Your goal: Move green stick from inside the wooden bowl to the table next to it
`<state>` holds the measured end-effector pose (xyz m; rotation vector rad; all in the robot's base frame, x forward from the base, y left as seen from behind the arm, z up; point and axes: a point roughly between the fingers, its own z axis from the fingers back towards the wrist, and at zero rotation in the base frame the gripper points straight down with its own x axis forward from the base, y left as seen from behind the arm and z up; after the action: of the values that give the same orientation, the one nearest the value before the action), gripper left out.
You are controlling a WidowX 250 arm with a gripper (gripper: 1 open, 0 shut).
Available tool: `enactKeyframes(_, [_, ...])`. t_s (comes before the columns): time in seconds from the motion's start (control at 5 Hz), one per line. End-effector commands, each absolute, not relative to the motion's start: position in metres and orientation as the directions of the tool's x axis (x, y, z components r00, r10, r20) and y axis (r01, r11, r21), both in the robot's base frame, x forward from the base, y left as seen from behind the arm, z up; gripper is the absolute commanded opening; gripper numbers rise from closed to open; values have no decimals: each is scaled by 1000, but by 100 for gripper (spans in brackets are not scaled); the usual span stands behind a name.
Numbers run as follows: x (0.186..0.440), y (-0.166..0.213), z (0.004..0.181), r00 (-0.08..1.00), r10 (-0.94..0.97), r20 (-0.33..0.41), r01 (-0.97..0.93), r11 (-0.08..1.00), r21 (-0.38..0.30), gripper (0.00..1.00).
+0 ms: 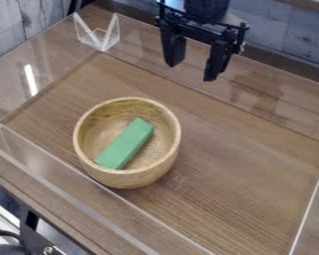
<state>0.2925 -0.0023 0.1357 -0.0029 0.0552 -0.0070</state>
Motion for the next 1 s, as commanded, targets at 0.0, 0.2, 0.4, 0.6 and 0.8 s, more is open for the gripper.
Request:
enactKeyframes(0.0, [283, 2, 129, 998, -10, -67, 10, 1000, -1, 100])
enactKeyframes(0.2, [258, 14, 120, 997, -33, -74, 34, 999, 6, 100])
enactKeyframes(0.4, [239, 31, 114, 997, -59, -56, 60, 998, 20, 100])
enactKeyframes(0.6, [230, 45, 105, 996, -77, -41, 78, 996, 36, 100])
enactKeyframes(0.8, [221, 49, 91, 996, -88, -30, 90, 995, 49, 100])
